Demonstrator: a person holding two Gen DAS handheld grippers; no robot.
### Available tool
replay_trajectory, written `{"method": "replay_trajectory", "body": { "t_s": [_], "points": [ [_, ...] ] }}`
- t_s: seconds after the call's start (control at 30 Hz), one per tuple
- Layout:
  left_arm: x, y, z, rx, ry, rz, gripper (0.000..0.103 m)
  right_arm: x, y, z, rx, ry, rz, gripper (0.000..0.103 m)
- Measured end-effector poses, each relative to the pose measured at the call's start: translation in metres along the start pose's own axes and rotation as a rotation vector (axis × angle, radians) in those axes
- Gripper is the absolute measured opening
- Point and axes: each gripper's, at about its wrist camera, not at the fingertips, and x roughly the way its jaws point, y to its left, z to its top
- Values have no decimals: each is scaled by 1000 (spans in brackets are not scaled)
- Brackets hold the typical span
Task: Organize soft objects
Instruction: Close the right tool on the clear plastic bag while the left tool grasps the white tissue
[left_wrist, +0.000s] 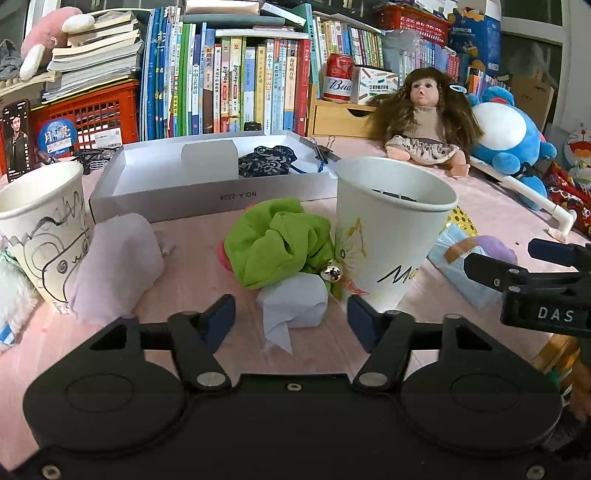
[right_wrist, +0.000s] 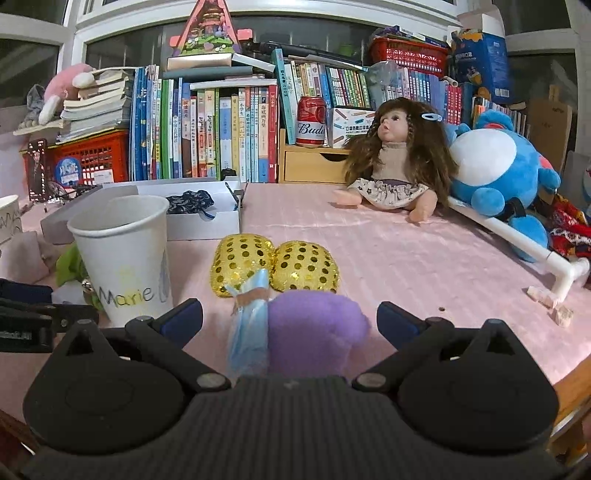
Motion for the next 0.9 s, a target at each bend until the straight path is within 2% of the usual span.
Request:
{"method": "replay_trajectory", "body": {
  "t_s": [0.07,0.17,0.3,0.5,0.6,0.63,0.7,0.9],
  "points": [
    [2,-1,0,-4,5,0,55,-3,2,-1,7,-17,13,101],
    [3,-2,1,-7,4,2,45,-9,10,-3,-22,-59,8,92],
    [3,-3,1,-3,2,7,39,-12,26,-5,-135,-99,-15,83],
    [1,-3,0,9,2,6,39,1,48,-12,-275,-82,-42,71],
    [1,-3,-1,13,2,6,39,6,55,-14,-327,-82,-54,60],
    [0,-3,-1,14,2,6,38,8,56,-14,-337,-78,-53,52],
    [-1,-3,-2,16,3,6,38,9,58,-15,-352,-79,-55,44],
    [-15,0,-4,-1,16,-30,38,0,62,-18,-362,-71,8,41]
  ]
}}
